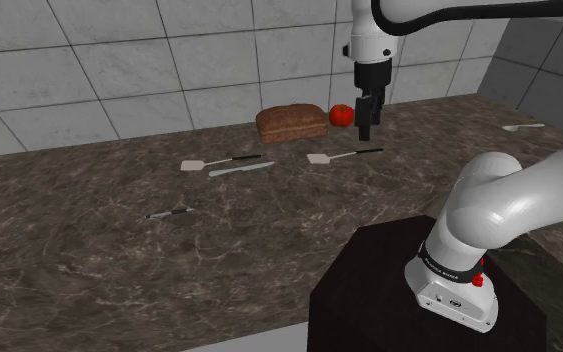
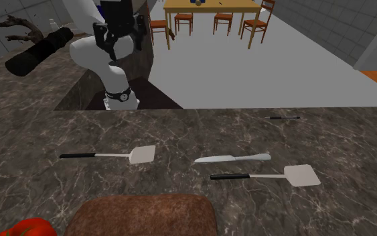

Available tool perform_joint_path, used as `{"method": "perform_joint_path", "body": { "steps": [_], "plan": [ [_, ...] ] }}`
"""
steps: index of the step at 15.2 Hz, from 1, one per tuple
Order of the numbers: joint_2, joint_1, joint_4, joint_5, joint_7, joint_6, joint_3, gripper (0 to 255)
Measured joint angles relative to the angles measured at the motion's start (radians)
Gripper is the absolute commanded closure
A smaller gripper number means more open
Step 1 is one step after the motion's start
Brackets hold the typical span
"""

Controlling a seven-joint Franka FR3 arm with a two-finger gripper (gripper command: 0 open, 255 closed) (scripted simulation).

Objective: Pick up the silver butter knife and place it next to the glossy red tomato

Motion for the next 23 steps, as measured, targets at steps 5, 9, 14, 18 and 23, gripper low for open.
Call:
{"method": "perform_joint_path", "body": {
  "steps": [5,9,14,18,23],
  "plan": [
    [0.080,0.016,-0.011,-0.006,-0.056,0.116,-0.019,0],
    [0.197,0.037,-0.004,-0.011,-0.135,0.262,-0.048,0],
    [0.360,0.071,0.036,0.003,-0.227,0.429,-0.070,0],
    [0.491,0.096,0.084,0.024,-0.311,0.545,-0.087,0],
    [0.681,0.127,0.197,0.071,-0.417,0.663,-0.095,0]
  ]
}}
